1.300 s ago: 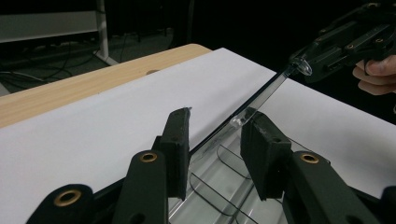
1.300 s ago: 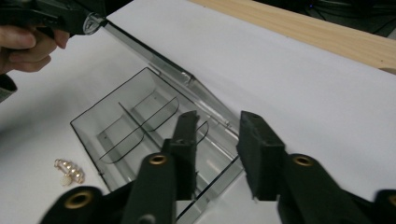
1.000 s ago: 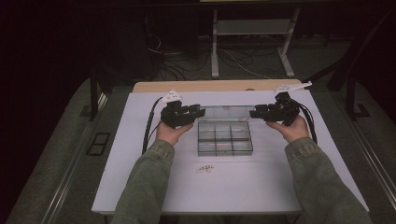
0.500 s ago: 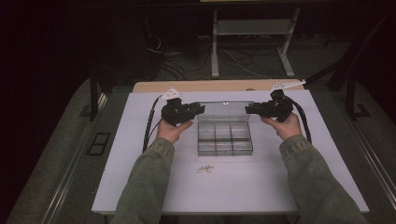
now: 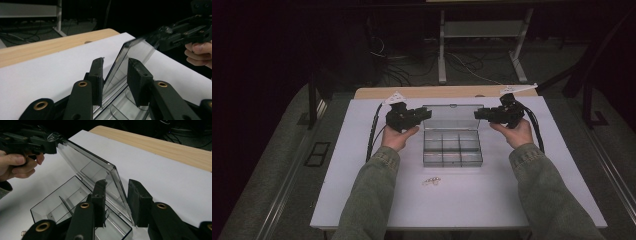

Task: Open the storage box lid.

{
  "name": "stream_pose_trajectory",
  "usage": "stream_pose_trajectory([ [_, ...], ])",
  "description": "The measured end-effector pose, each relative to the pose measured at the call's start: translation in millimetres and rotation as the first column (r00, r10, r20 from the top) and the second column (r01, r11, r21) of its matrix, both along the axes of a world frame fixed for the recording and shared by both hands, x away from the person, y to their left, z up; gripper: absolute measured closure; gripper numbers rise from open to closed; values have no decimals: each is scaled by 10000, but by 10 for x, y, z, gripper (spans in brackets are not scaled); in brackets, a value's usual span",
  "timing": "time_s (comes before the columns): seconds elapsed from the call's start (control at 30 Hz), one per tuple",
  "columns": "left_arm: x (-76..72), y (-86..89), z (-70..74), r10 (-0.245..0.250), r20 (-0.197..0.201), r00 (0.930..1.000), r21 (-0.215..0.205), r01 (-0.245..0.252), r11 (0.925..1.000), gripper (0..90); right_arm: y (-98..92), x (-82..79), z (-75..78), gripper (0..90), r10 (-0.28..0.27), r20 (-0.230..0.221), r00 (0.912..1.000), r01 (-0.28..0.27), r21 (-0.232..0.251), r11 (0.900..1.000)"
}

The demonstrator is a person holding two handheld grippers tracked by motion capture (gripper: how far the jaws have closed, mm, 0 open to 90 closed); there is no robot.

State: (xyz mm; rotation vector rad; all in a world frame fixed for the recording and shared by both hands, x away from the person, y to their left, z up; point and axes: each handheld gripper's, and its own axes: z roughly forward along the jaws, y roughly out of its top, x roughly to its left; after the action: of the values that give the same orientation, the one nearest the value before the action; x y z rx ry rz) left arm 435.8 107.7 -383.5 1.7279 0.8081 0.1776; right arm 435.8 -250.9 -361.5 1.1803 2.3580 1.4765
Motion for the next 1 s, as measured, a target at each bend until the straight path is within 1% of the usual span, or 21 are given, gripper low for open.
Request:
stream_pose_trajectory([
  [0.23, 47, -7, -68, 107, -232, 9997, -289, -113, 9995, 634, -14, 38, -24, 691, -96, 8, 10000, 96, 158, 9998],
  [0.3, 61, -4, -95, 109, -331, 9994, -212, -116, 9997, 620, -16, 52, -32, 695, -146, 37, 9999, 145, 198, 9997],
  [0.43, 94, 7, -164, 176, -641, 9978, -240, -192, 9995, 612, -22, 74, -52, 705, -268, 56, 9996, 267, 291, 9992],
  [0.53, 113, 3, -212, 132, -751, 9971, -315, -156, 9994, 613, -25, 92, -62, 712, -318, 49, 9995, 316, 329, 9990],
  [0.6, 129, -5, -240, 66, -790, 9969, -330, -93, 9994, 617, -25, 105, -68, 717, -380, 56, 9993, 378, 331, 9987],
  [0.63, 131, -11, -250, 126, -842, 9964, -315, -153, 9994, 621, -24, 111, -74, 719, -400, 82, 9992, 397, 325, 9987],
  [0.7, 137, -11, -262, 134, -826, 9965, -360, -164, 9992, 632, -21, 115, -83, 721, -480, 74, 9988, 477, 361, 9982],
  [0.73, 149, -7, -280, 209, -893, 9958, -522, -256, 9983, 641, -20, 119, -90, 723, -500, 99, 9987, 496, 356, 9981],
  [0.8, 161, 4, -293, 214, -923, 9955, -581, -269, 9980, 667, -19, 127, -96, 726, -521, 113, 9986, 517, 372, 9980],
  [0.97, 169, 3, -312, 308, -914, 9953, -725, -375, 9967, 683, -13, 147, -126, 727, -660, 141, 9977, 653, 438, 9969],
  [1.0, 169, 5, -316, 348, -969, 9947, -770, -424, 9961, 687, -12, 152, -135, 727, -686, 122, 9976, 680, 469, 9966],
])
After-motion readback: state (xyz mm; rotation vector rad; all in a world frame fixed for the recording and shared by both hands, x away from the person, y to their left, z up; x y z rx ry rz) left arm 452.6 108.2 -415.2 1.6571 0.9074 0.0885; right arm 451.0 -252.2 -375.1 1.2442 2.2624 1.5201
